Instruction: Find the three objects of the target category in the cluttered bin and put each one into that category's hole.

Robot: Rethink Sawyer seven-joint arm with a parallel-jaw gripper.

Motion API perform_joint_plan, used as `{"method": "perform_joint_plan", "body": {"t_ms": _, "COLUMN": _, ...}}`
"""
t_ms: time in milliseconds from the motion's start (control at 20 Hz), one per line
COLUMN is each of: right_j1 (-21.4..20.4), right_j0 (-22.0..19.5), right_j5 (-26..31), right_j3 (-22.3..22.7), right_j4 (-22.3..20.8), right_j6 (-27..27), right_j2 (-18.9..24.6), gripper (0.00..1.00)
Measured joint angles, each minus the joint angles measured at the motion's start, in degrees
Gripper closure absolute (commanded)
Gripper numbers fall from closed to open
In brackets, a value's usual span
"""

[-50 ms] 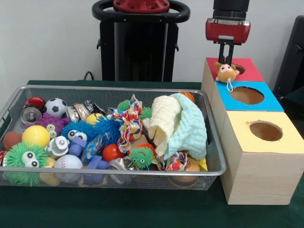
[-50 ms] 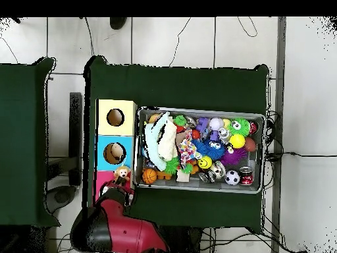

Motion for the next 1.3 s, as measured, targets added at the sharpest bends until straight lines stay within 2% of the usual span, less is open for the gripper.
{"method": "perform_joint_plan", "body": {"t_ms": 550, "right_j1": 0.0, "right_j0": 1.2, "right_j5": -0.1, "right_j3": 0.0, "right_j4": 0.6, "right_j6": 4.4, "right_j2": 0.1, "gripper": 1.0}}
{"method": "perform_joint_plan", "body": {"t_ms": 1300, "right_j1": -0.4, "right_j0": 3.5, "right_j5": -0.1, "right_j3": 0.2, "right_j4": 1.7, "right_j6": 5.9, "right_j2": 0.1, "gripper": 1.0}}
